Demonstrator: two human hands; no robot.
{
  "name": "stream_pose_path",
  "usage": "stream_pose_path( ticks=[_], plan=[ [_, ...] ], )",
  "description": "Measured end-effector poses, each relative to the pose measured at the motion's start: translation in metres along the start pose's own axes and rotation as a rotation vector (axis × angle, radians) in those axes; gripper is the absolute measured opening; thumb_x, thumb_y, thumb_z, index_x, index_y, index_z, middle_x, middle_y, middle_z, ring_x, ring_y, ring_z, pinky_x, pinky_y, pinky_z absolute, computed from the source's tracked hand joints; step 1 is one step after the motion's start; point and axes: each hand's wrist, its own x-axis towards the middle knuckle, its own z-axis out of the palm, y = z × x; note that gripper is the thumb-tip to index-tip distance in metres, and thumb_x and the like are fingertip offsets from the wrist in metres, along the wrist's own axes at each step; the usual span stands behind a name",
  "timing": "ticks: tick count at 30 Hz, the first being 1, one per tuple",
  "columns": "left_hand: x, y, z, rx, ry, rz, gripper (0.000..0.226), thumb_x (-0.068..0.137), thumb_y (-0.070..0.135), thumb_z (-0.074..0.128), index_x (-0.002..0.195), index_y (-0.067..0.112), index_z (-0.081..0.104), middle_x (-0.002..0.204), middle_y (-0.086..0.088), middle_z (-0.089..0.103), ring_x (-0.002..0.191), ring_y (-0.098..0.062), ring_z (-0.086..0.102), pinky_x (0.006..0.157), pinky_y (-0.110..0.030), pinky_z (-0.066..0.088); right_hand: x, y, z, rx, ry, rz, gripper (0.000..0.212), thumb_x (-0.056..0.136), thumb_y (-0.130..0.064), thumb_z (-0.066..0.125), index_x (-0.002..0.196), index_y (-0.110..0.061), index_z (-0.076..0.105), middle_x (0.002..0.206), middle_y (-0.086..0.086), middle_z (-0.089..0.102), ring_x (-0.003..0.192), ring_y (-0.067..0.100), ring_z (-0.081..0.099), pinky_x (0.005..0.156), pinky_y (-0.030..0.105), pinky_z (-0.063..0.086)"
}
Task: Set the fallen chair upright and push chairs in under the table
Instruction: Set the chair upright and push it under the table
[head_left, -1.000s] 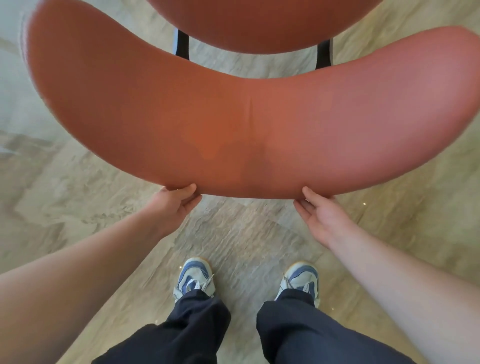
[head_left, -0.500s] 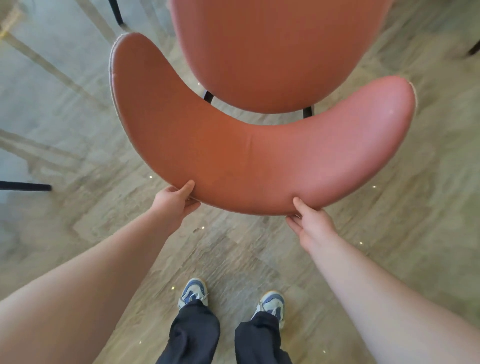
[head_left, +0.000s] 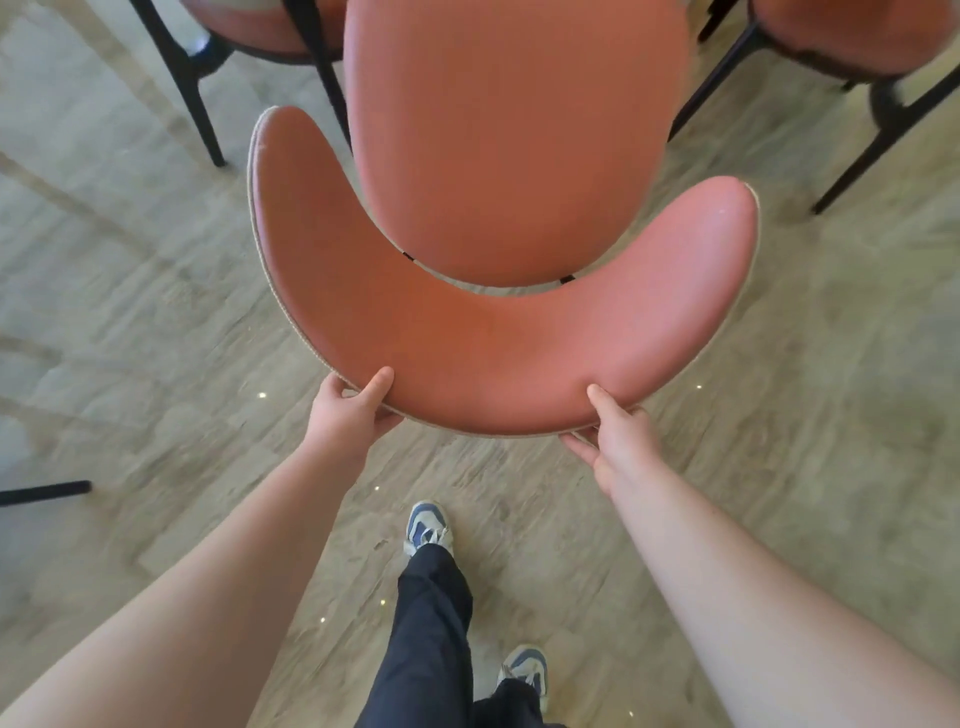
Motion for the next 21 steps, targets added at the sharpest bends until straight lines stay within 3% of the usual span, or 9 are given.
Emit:
stream_pose_path(
  ticks=[3,6,11,15,18,21],
  plan=[
    [0.007,0.046,0.017,-0.014,-0.010,-0.006,0.022,0.096,0.022,0.076,0.109,0.017,0.059,0.120,-0.013,0.070,0.098,-0.030,0.076,0.077,-0.039,0.065,-0.005,-0.045,0.023,0.029,0.003,0.000,0.016,0.093,-0.024,0.070,0.103,-0.020,0.059,0.107,-0.003,0.062,0.091,0.016,0.064,0.059,0.039,0.063],
    [0.016,0.091,0.038,0.004,-0.025,0.011,0.026,0.097,0.022,0.076,0.114,0.014,0.058,0.119,-0.009,0.070,0.097,-0.027,0.076,0.067,-0.033,0.064,-0.001,-0.087,0.044,0.016,0.005,0.003,0.031,0.093,-0.026,0.070,0.117,-0.016,0.053,0.109,-0.004,0.057,0.094,0.018,0.062,0.057,0.040,0.063],
    [0.031,0.167,0.073,-0.026,-0.088,-0.057,0.041,0.100,0.021,0.071,0.131,0.013,0.046,0.123,-0.011,0.065,0.102,-0.033,0.074,0.073,-0.042,0.064,0.009,-0.155,0.083,0.032,-0.033,0.049,0.037,0.095,-0.027,0.066,0.126,-0.017,0.047,0.121,0.009,0.060,0.100,0.029,0.067,0.063,0.052,0.063],
    [0.041,0.218,0.102,-0.047,-0.101,-0.083,0.041,0.103,0.019,0.067,0.137,0.013,0.044,0.125,-0.011,0.062,0.102,-0.040,0.073,0.060,-0.042,0.066,0.021,-0.208,0.108,0.059,-0.067,0.067,0.039,0.097,-0.022,0.064,0.130,-0.016,0.045,0.129,0.014,0.058,0.104,0.037,0.067,0.059,0.055,0.062],
    [0.054,0.248,0.118,-0.034,-0.096,-0.104,0.037,0.103,0.018,0.067,0.135,0.014,0.047,0.125,-0.011,0.062,0.099,-0.038,0.073,0.061,-0.044,0.066,0.034,-0.234,0.121,0.066,-0.105,0.068,0.033,0.098,-0.020,0.064,0.125,-0.016,0.046,0.131,0.015,0.056,0.109,0.041,0.065,0.056,0.052,0.061],
    [0.068,0.279,0.135,-0.046,-0.068,-0.134,0.029,0.102,0.017,0.068,0.126,0.016,0.051,0.121,-0.013,0.064,0.097,-0.038,0.073,0.061,-0.045,0.066,0.050,-0.264,0.138,0.058,-0.118,0.070,0.017,0.097,-0.019,0.063,0.106,-0.022,0.049,0.129,0.013,0.055,0.111,0.041,0.062,0.054,0.051,0.061]
  ],
)
